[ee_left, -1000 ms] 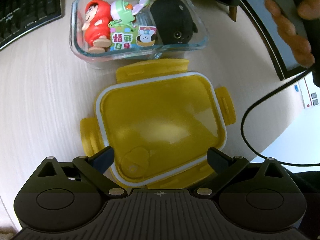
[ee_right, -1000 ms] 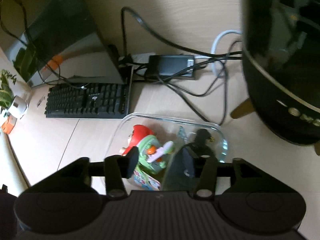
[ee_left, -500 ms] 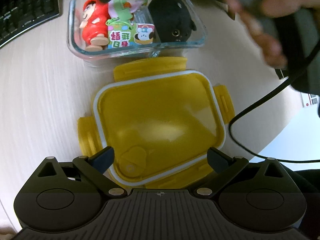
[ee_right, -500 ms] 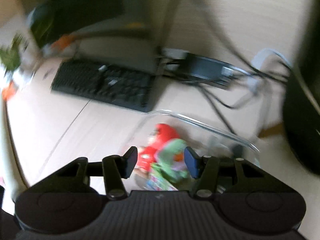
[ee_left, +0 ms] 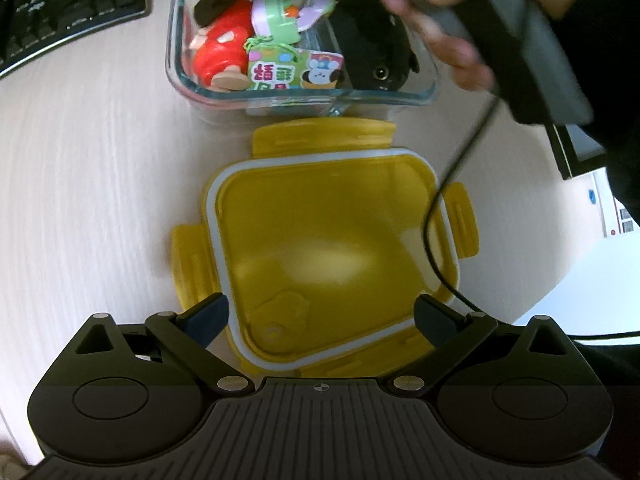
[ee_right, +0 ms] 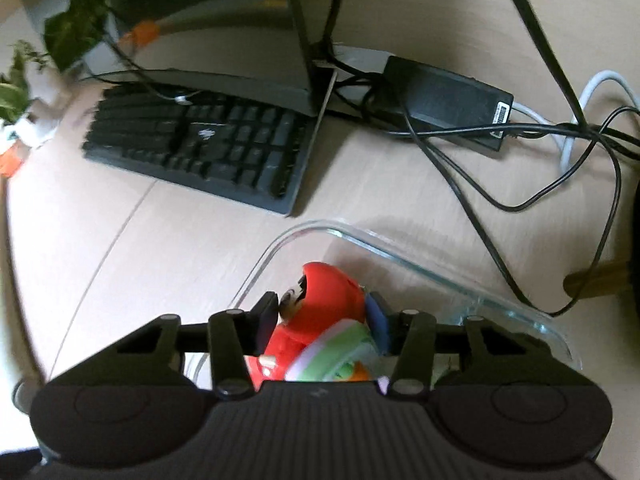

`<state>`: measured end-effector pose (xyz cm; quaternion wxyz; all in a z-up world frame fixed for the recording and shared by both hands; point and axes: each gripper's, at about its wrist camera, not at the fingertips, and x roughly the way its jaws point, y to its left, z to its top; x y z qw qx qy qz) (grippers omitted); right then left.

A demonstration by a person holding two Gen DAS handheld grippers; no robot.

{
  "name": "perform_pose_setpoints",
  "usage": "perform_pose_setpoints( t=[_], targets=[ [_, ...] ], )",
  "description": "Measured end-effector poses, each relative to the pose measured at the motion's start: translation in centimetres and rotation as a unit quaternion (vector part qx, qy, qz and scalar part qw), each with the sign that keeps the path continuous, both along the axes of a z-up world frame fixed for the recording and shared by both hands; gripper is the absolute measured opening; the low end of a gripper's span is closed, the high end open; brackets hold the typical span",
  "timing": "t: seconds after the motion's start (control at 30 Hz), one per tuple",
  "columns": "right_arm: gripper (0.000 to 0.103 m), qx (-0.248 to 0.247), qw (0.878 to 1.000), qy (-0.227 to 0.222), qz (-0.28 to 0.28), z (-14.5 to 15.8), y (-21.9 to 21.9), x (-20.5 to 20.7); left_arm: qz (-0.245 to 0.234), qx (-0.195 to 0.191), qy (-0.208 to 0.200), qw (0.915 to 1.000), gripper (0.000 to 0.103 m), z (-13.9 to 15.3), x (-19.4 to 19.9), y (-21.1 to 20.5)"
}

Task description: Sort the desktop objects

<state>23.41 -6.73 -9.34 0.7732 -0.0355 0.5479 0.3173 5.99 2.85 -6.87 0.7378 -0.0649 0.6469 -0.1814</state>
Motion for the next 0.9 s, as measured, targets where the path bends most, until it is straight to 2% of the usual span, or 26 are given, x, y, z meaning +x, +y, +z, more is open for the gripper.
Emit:
perform_pose_setpoints(
  t=[0.1,0.17,0.23,0.33,0.4,0.53,0.67,0.73,0.77,0.9],
  targets=[
    [0.051,0.013,1.000,0.023,-0.014,-0.2,-1.1,0.2,-0.008,0.006,0.003,0.9999,0.101,-0.2,0.3,-0.5],
    [0.052,0.026,0.998,0.029,-0.041,0.8,-1.9,0.6,-0.017,0.009,-0.001,0.9998,0.101,0.1,0.3,-0.8],
    [0.052,0.040,0.998,0.014,-0.052,2.7,-2.8,0.6,-0.020,0.008,-0.001,0.9998,0.101,0.2,0.3,-0.8],
    [0.052,0.007,0.999,-0.030,-0.032,5.4,-3.2,-0.4,-0.018,0.007,0.005,0.9998,0.101,0.0,0.5,-0.7],
    [0.052,-0.005,0.999,-0.034,-0.014,6.0,-3.1,-1.2,-0.017,0.010,0.008,0.9998,0.101,-0.2,0.7,-0.8],
    [0.052,-0.032,0.997,-0.057,0.043,5.5,-2.2,-3.3,-0.030,0.005,0.003,0.9995,0.101,-0.1,0.8,-1.2],
    [0.051,-0.049,0.994,-0.080,0.058,3.3,-0.8,-4.0,-0.034,0.006,0.004,0.9994,0.101,-0.1,0.7,-1.3],
    [0.040,-0.063,0.988,-0.114,0.078,2.5,-0.2,-4.2,-0.029,0.008,0.005,0.9995,0.101,-0.3,0.7,-1.0],
    [0.039,-0.067,0.987,-0.125,0.079,2.6,-0.3,-4.1,-0.025,0.009,0.005,0.9996,0.101,-0.3,0.6,-0.8],
    [0.038,-0.024,0.990,-0.115,0.076,3.7,-1.7,-2.9,-0.007,0.007,0.010,0.9999,0.101,-0.6,0.6,0.0]
  ],
)
